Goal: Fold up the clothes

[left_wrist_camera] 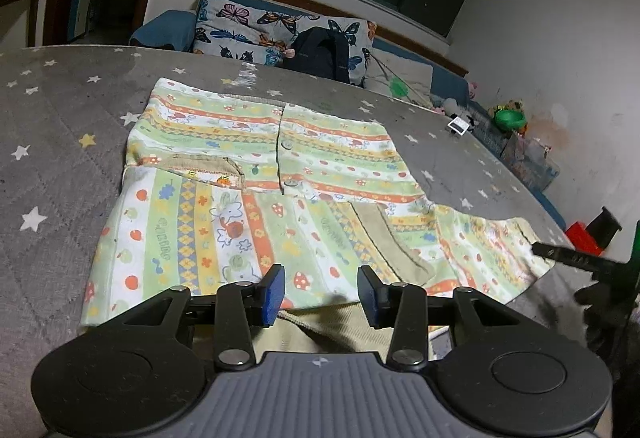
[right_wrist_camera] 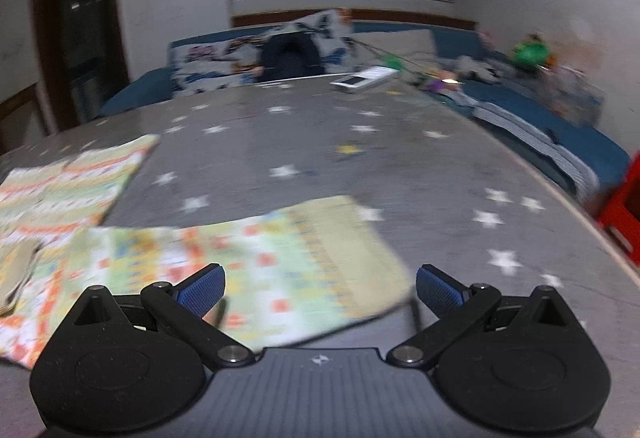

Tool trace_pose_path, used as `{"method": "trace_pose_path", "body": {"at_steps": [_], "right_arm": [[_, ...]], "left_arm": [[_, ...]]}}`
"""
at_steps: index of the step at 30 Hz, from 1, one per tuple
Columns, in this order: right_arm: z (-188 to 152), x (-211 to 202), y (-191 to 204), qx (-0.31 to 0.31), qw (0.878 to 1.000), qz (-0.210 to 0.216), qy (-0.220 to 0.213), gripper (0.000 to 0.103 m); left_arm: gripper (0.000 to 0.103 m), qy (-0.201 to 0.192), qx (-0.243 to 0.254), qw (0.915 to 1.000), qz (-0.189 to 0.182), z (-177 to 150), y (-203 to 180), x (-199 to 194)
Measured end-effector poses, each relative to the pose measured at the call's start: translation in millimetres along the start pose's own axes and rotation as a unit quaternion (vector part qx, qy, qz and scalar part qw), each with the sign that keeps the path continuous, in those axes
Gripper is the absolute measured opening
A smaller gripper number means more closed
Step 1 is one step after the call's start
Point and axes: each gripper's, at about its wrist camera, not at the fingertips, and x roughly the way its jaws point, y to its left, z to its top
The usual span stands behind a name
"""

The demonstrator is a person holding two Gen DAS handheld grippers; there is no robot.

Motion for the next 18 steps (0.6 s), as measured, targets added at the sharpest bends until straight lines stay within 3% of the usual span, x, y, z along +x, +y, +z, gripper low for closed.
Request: {"method": "trace_pose_path", "body": {"at_steps": [10, 16, 18], "right_arm": [[1.6, 10.3, -20.3, 0.018, 1.000, -0.006, 0.021, 0.089], [1.4, 9.2, -13.6, 0.007, 1.000, -0.008, 0.024, 0.074], [2.3, 8.2, -12.7, 0.009, 1.000, -0.004, 0.024, 0.062]], "left_arm": [[0.052, -0.006, 0.012, 0.9997, 0.020, 1.9, 3.4, -7.0], [0.058, 0.006, 0.017, 0.9992, 0.034, 3.7, 4.0, -2.6], [0.064, 0.012, 0.021, 0.9989, 0.039, 4.6, 0.5, 0.6]]}}
